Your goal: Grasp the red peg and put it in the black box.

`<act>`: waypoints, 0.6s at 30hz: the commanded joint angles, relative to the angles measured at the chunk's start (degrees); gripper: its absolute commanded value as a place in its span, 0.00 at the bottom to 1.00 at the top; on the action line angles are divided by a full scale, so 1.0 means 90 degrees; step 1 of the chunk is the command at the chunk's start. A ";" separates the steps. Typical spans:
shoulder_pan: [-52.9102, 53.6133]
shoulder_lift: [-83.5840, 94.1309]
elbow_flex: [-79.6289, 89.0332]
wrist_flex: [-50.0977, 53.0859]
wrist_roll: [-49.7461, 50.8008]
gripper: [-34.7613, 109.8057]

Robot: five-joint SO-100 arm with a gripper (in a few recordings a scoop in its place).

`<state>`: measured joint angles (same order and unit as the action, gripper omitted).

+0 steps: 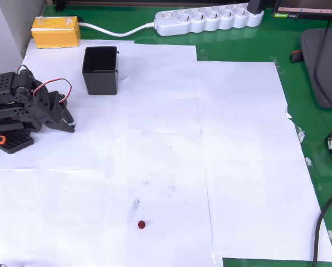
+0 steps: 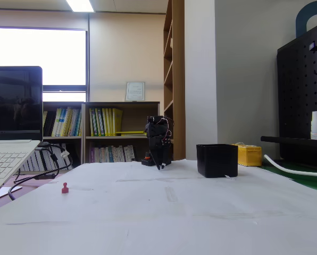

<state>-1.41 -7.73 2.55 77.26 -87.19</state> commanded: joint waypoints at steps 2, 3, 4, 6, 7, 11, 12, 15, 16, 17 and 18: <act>-0.0117 -0.0703 -0.0674 0.0254 0.1172 0.24; -0.0117 -0.0703 -0.0674 0.0254 0.1162 0.24; -0.0117 -0.0703 -0.0674 0.0264 0.1113 0.24; -0.0117 -0.0703 -0.0674 0.0303 0.0996 0.24; -0.0107 -0.0703 -0.0674 0.0312 0.0986 0.24; 0.0000 -0.0703 -0.0674 0.0342 0.0869 0.24; 0.0000 -0.0703 -0.0674 0.0342 0.0898 0.24; -0.0010 -0.0703 -0.0674 0.0342 0.0898 0.24; -0.0010 -0.0703 -0.0674 0.0322 0.0889 0.24; 0.0000 -0.0703 -0.0674 0.0322 0.0869 0.24; 0.0000 -0.0703 -0.0674 0.0342 0.0781 0.24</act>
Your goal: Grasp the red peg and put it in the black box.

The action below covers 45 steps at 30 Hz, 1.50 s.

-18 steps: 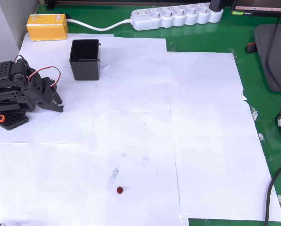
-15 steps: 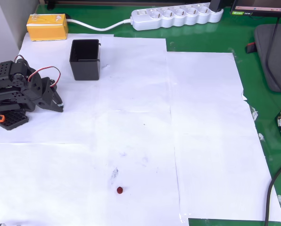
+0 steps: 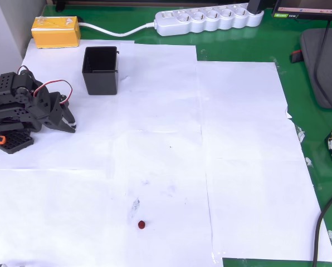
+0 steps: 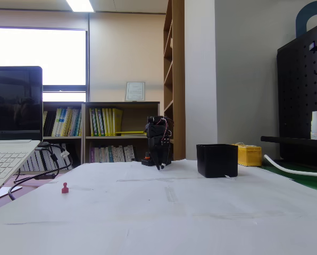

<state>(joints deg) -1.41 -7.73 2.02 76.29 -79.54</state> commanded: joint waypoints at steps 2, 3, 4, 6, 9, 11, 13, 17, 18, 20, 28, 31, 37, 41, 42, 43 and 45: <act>0.0059 -0.0703 -0.0615 0.0527 -0.0127 0.24; 0.0078 -0.0703 -0.0615 0.0469 -0.0127 0.24; 0.0098 -0.0693 -0.0615 0.0420 -0.0156 0.24; 0.0107 -0.0615 -0.0615 0.0078 -0.0273 0.24; -0.0117 0.0303 -0.0615 -0.1270 -0.0176 0.24; -0.0215 0.1074 -0.0615 -0.2295 -0.0186 0.24; -0.0313 0.1973 -0.0615 -0.3428 -0.0146 0.24; -0.0547 0.3887 -0.0566 -0.5967 0.0010 0.24; -0.0537 0.4336 -0.0547 -0.6602 0.0010 0.24; -0.0459 0.5283 -0.0537 -0.7822 -0.0156 0.24; -0.0234 0.9170 -0.0547 -1.2813 -0.0381 0.24; -0.0215 1.0420 -0.0596 -1.4287 -0.0420 0.24; -0.0195 1.3018 0.0264 -1.6777 -0.0488 0.24; -0.0059 1.4248 0.0928 -1.7861 -0.0605 0.24; -0.0029 1.4629 0.1113 -1.8203 -0.0605 0.24; 0.0020 1.5059 0.1338 -1.8613 -0.0605 0.24; 0.0088 1.5928 0.1816 -1.9541 -0.0625 0.24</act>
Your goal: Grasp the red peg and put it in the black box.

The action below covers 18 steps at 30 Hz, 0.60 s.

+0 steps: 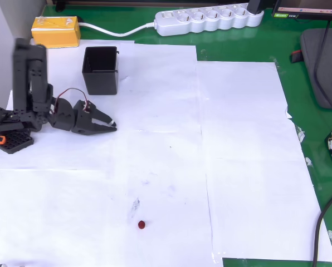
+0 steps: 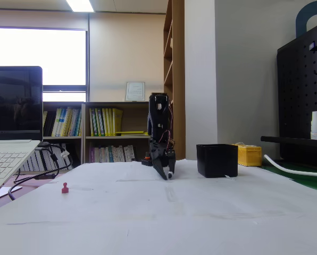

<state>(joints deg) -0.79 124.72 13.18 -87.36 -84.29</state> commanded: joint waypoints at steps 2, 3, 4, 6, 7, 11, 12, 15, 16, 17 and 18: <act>0.0068 0.1953 0.1016 -0.2236 -0.0117 0.24; 0.0098 0.2168 0.1152 -0.2432 -0.0049 0.24; 0.0117 0.2188 0.1162 -0.2441 0.0020 0.24; 0.0156 0.2090 0.1143 -0.2324 -0.0010 0.24; 0.0186 0.2100 0.1133 -0.2344 -0.0010 0.24; 0.0322 0.2031 0.1045 -0.2275 -0.0029 0.24; 0.0381 0.1934 0.0996 -0.2139 -0.0029 0.24; 0.0635 0.1738 0.0996 -0.1865 -0.0059 0.24; 0.0752 0.1719 0.1035 -0.1816 -0.0068 0.24; 0.0879 0.1719 0.1084 -0.1807 -0.0049 0.24; 0.1006 0.1729 0.1123 -0.1807 -0.0020 0.24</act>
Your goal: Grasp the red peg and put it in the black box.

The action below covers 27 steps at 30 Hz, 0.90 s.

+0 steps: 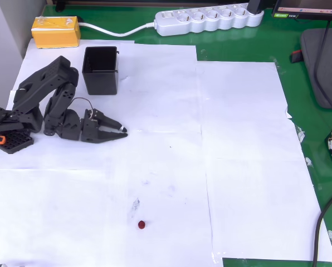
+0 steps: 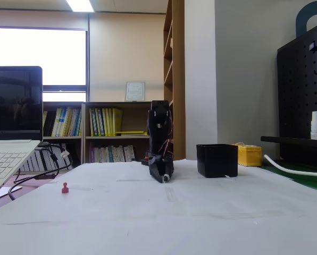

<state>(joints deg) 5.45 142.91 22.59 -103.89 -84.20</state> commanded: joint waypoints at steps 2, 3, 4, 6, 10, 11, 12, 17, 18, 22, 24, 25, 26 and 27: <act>0.0605 -0.0273 0.0146 0.0039 0.0049 0.24; 0.0762 -0.0244 0.0215 0.0039 0.0059 0.24; 0.0898 -0.0244 0.0264 0.0059 0.0068 0.24; 0.1152 -0.0293 0.0361 0.0186 0.0068 0.24; 0.1836 -0.0312 0.0664 0.0361 -0.0244 0.24; 0.2012 -0.0283 0.0752 0.0381 -0.0244 0.24; 0.2168 -0.0283 0.0859 0.0439 -0.0254 0.24; 0.2803 -0.0381 0.1191 0.0859 -0.0264 0.24; 0.2920 -0.0391 0.1221 0.0928 -0.0293 0.24; 0.3359 -0.0342 0.1348 0.0957 -0.0273 0.24; 0.3496 -0.0283 0.1543 0.0986 -0.0322 0.24; 0.3555 -0.0254 0.1650 0.0986 -0.0322 0.24; 0.3604 -0.0205 0.1748 0.0986 -0.0322 0.24; 0.3662 -0.0156 0.1846 0.0996 -0.0342 0.24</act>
<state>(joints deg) 36.04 141.59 36.56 -94.66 -86.75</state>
